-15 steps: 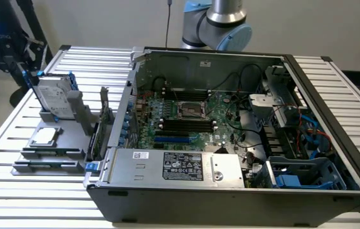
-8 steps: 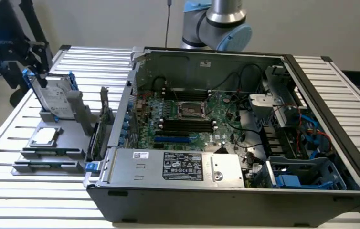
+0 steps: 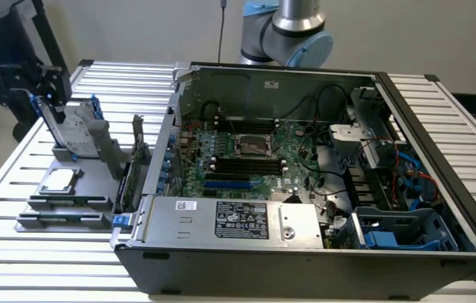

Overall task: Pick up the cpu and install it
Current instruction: 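Pick up the cpu and move it towards the insertion slot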

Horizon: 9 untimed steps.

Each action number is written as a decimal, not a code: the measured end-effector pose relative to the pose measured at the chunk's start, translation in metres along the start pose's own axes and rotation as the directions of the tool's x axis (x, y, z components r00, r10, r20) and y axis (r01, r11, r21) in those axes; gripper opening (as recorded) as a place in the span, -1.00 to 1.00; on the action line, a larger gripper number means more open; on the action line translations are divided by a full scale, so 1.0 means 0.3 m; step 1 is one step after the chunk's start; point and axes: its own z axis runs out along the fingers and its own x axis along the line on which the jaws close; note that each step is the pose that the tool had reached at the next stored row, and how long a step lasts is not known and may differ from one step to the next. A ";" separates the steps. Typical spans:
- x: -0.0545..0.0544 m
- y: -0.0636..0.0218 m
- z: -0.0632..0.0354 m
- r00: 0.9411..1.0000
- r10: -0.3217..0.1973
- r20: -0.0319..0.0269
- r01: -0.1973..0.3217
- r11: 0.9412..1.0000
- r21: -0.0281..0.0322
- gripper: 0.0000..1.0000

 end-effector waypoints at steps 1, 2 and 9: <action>0.002 0.000 0.006 1.000 0.002 0.000 -0.002 1.000 0.000 0.31; 0.004 0.000 0.012 1.000 0.003 0.000 -0.003 1.000 0.000 0.31; 0.022 -0.001 0.055 1.000 0.003 0.000 -0.003 1.000 0.000 0.31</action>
